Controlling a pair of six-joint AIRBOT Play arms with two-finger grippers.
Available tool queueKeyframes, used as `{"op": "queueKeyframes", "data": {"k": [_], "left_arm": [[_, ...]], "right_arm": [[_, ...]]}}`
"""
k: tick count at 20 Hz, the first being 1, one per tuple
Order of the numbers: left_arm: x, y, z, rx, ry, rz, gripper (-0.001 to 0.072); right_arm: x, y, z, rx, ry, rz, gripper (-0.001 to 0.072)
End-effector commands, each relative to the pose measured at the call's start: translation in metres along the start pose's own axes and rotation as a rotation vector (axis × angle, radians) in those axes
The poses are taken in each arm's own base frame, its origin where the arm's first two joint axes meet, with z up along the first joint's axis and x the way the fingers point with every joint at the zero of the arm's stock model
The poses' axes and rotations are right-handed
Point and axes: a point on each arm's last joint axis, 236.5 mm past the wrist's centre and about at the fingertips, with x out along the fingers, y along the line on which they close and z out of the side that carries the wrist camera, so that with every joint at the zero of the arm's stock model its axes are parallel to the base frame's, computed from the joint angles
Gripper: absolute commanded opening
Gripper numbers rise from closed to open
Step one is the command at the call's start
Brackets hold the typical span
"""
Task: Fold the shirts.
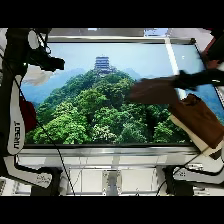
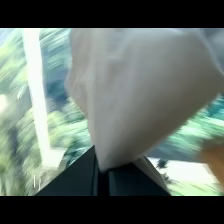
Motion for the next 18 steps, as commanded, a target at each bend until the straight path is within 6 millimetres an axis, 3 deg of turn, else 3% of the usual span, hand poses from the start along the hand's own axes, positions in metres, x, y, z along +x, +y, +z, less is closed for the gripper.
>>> {"op": "queueKeyframes", "data": {"k": [1, 4, 10, 14, 18], "left_arm": [[0.0, -0.001, 0.0, -0.001, -0.001, -0.005, 0.001], [0.0, -0.007, 0.0, -0.004, -0.001, -0.033, 0.001], [-0.002, -0.027, 0.0, -0.011, 0.0, -0.115, 0.001], [-0.003, -0.036, 0.0, -0.017, -0.001, -0.153, 0.001], [-0.003, -0.038, 0.0, -0.017, 0.0, -0.161, 0.001]], "right_arm": [[-0.102, -0.082, -0.015, 0.208, -0.138, -0.166, 0.0021], [-0.137, -0.118, -0.038, 0.328, -0.149, -0.206, 0.0021], [-0.171, -0.157, -0.049, 0.428, -0.221, -0.277, 0.0021], [-0.192, -0.201, -0.081, 0.497, -0.162, -0.47, 0.0021], [-0.173, -0.215, -0.097, 0.503, -0.086, -0.518, 0.0025]]}}
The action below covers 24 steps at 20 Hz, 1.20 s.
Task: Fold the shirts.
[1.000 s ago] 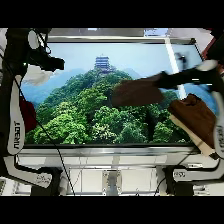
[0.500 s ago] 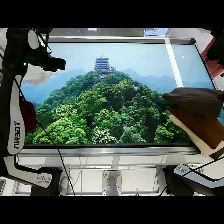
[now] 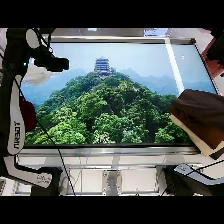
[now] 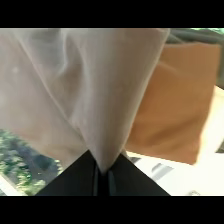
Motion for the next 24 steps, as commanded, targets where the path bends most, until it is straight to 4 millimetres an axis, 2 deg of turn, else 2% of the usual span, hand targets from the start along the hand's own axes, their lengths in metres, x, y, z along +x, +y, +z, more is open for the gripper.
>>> {"op": "queueKeyframes", "data": {"k": [1, 2, 3, 5, 6, 7, 9, 10, 11, 12, 14, 16, 19, 21, 24], "left_arm": [[0.0, -0.004, 0.0, -0.004, 0.0, -0.016, 0.001], [0.0, -0.004, 0.0, -0.004, -0.001, -0.019, 0.001], [0.0, -0.006, 0.001, -0.004, -0.002, -0.026, 0.001], [0.0, -0.008, 0.003, -0.005, -0.011, -0.035, 0.001], [0.0, -0.009, 0.004, -0.006, -0.017, -0.037, 0.001], [-0.001, -0.009, 0.006, -0.006, -0.025, -0.037, 0.001], [0.0, -0.009, 0.007, -0.023, -0.029, -0.038, 0.001], [0.0, -0.009, 0.007, -0.041, -0.029, -0.041, 0.001], [0.0, -0.01, 0.007, -0.059, -0.028, -0.045, 0.001], [-0.001, -0.013, 0.007, -0.065, -0.027, -0.058, 0.001], [-0.001, -0.02, 0.005, -0.067, -0.016, -0.084, 0.001], [-0.001, -0.023, 0.002, -0.067, -0.003, -0.098, 0.001], [-0.001, -0.025, -0.002, -0.067, 0.012, -0.103, 0.001], [-0.001, -0.025, -0.002, -0.067, 0.01, -0.104, 0.001], [-0.002, -0.024, -0.001, -0.067, 0.009, -0.104, 0.001]], "right_arm": [[0.017, -0.031, -0.016, -0.002, 0.071, -0.133, 0.0073], [0.022, -0.039, -0.024, -0.009, 0.102, -0.174, 0.0207], [0.022, -0.045, -0.028, -0.012, 0.124, -0.204, 0.0305], [0.022, -0.041, -0.028, -0.003, 0.116, -0.186, 0.0324], [0.024, -0.025, -0.023, -0.004, 0.092, -0.119, 0.0324], [0.027, 0.005, -0.013, -0.004, 0.052, 0.005, 0.0324], [0.013, 0.092, 0.01, -0.065, -0.057, 0.36, 0.0323], [-0.001, 0.139, 0.012, -0.151, -0.096, 0.524, 0.0321], [-0.011, 0.176, 0.008, -0.246, -0.121, 0.633, 0.0312], [-0.014, 0.206, 0.0, -0.351, -0.135, 0.687, 0.0309], [0.004, 0.237, -0.018, -0.498, -0.124, 0.642, 0.0309], [0.027, 0.246, -0.034, -0.63, -0.106, 0.519, 0.0309], [0.052, 0.235, -0.046, -0.793, -0.081, 0.311, 0.0308], [0.06, 0.223, -0.047, -0.841, -0.065, 0.205, 0.0308], [0.061, 0.224, -0.049, -0.858, -0.064, 0.192, 0.0308]]}}
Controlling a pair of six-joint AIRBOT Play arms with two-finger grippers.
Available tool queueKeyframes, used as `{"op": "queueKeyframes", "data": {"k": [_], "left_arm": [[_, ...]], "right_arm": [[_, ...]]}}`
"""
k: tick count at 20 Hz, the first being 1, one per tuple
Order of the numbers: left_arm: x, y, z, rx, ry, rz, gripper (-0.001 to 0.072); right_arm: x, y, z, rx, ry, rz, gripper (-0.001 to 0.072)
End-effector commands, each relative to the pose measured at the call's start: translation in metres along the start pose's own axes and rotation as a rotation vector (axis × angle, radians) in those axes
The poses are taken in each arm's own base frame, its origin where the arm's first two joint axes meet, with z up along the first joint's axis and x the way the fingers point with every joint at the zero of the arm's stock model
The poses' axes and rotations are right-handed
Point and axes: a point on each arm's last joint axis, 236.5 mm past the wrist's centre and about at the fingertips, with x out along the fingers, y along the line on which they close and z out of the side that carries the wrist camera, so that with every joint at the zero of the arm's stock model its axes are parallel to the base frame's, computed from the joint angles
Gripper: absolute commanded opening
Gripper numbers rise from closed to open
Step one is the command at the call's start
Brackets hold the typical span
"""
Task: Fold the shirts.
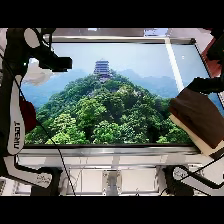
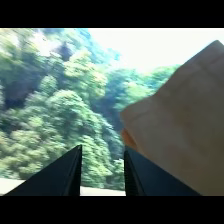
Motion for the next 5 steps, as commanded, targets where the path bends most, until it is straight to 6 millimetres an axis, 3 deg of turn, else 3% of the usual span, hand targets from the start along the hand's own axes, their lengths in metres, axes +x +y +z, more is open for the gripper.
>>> {"op": "queueKeyframes", "data": {"k": [1, 5], "left_arm": [[0.0, -0.0009, -0.0006, 0.001, 0.003, -0.003, 0.001], [-0.0002, 0.0001, -0.0096, 0.003, 0.041, 0.0, 0.001]], "right_arm": [[0.0038, -0.006, -0.0041, -0.056, 0.032, -0.072, 0.0309], [0.0038, -0.0059, -0.0041, -0.056, 0.032, -0.072, 0.0308]]}}
